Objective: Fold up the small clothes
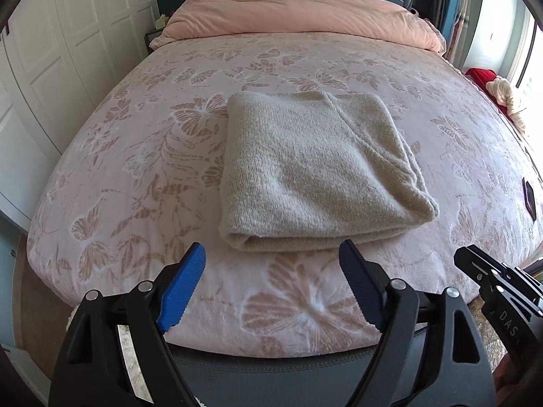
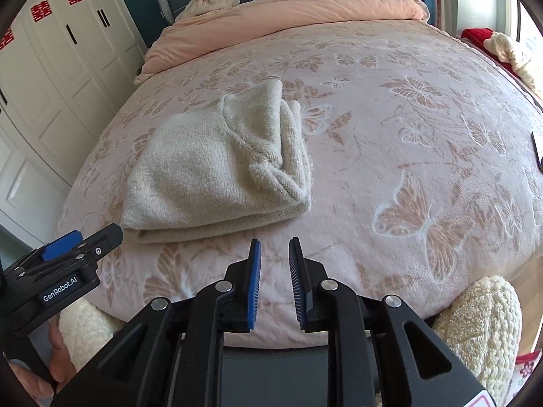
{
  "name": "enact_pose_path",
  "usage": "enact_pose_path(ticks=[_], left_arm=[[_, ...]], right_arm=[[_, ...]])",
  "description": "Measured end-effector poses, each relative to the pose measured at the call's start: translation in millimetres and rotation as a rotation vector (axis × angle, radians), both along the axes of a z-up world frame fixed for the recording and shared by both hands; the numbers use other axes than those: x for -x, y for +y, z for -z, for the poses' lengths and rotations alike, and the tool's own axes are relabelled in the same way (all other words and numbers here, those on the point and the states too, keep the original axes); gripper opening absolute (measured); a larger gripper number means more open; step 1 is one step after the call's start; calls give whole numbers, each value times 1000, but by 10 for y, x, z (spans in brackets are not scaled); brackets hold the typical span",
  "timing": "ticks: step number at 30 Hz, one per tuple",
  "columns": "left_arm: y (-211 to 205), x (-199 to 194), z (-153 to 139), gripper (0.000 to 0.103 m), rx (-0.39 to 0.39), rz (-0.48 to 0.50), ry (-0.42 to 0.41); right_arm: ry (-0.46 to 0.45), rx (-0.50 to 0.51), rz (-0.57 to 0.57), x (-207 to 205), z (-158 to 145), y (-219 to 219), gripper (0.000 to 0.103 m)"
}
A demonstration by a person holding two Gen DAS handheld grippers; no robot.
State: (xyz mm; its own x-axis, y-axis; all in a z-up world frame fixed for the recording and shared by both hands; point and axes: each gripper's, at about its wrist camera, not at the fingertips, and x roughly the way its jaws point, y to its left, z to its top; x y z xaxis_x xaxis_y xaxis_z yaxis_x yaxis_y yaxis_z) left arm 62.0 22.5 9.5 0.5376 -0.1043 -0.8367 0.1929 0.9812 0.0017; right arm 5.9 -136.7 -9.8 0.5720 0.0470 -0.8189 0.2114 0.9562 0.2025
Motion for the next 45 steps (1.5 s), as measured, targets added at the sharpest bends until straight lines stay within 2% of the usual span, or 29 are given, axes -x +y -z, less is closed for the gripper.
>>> enact_pose_path(ticks=[2, 3, 5, 9, 12, 18, 28, 33, 45], left_arm=[[8, 62, 13, 79, 2, -6, 1], [11, 96, 18, 80, 0, -10, -3], [11, 176, 25, 88, -10, -17, -25], [-25, 355, 60, 92, -30, -13, -80], [-52, 460, 138, 92, -41, -10, -103], [-50, 580, 246, 92, -69, -24, -138], [-47, 667, 249, 93, -51, -56, -169], [-112, 699, 230, 93, -74, -51, -195], [-103, 705, 243, 93, -79, -68, -196]], right_arm=[[-9, 25, 8, 58, -7, 4, 25], [-12, 33, 15, 89, -7, 11, 31], [-16, 48, 32, 154, 6, 28, 38], [-32, 114, 67, 308, 66, 98, 54], [-38, 163, 62, 402, 153, 157, 55], [-44, 170, 45, 486, 209, 228, 56], [-55, 168, 38, 515, 197, 304, 58], [-59, 173, 31, 515, 187, 345, 59], [-58, 174, 32, 512, 187, 353, 59]])
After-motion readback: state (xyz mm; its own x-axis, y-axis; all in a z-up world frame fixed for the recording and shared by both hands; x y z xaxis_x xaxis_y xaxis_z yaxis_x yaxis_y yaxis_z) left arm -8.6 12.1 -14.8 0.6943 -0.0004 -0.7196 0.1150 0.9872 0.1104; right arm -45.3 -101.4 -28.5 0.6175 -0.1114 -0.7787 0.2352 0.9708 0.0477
